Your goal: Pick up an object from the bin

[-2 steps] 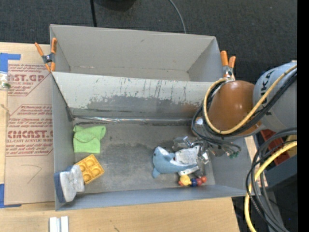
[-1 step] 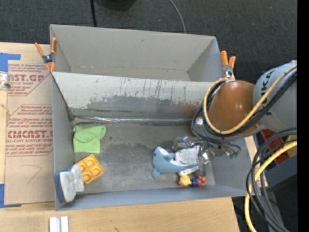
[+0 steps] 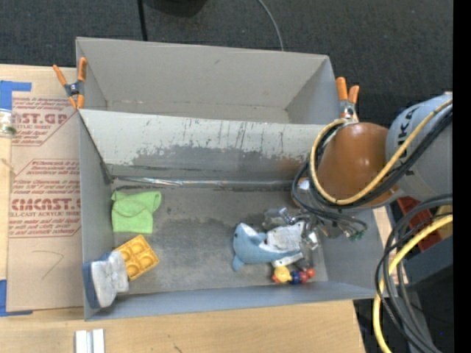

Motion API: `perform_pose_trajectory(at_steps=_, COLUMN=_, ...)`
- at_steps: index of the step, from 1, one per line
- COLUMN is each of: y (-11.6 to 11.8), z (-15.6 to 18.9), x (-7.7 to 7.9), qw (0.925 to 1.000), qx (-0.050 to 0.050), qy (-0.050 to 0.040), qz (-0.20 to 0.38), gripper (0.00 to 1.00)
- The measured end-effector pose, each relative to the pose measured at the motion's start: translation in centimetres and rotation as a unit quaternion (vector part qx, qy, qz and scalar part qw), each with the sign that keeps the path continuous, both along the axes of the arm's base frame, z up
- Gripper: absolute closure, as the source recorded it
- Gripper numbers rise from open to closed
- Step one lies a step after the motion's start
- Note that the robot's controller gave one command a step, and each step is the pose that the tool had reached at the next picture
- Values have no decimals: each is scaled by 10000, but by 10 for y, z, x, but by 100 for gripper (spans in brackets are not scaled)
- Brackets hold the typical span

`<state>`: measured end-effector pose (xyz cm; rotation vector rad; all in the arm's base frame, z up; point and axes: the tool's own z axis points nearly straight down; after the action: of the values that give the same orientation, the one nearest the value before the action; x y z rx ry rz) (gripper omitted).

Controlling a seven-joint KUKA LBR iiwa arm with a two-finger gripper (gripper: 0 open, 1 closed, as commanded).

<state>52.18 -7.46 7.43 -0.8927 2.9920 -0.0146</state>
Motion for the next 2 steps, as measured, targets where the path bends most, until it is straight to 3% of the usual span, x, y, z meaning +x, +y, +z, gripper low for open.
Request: perform_pose_trajectory(at_steps=2, y=0, z=0, x=0, qw=10000, qx=0, qy=0, qz=0, gripper=100)
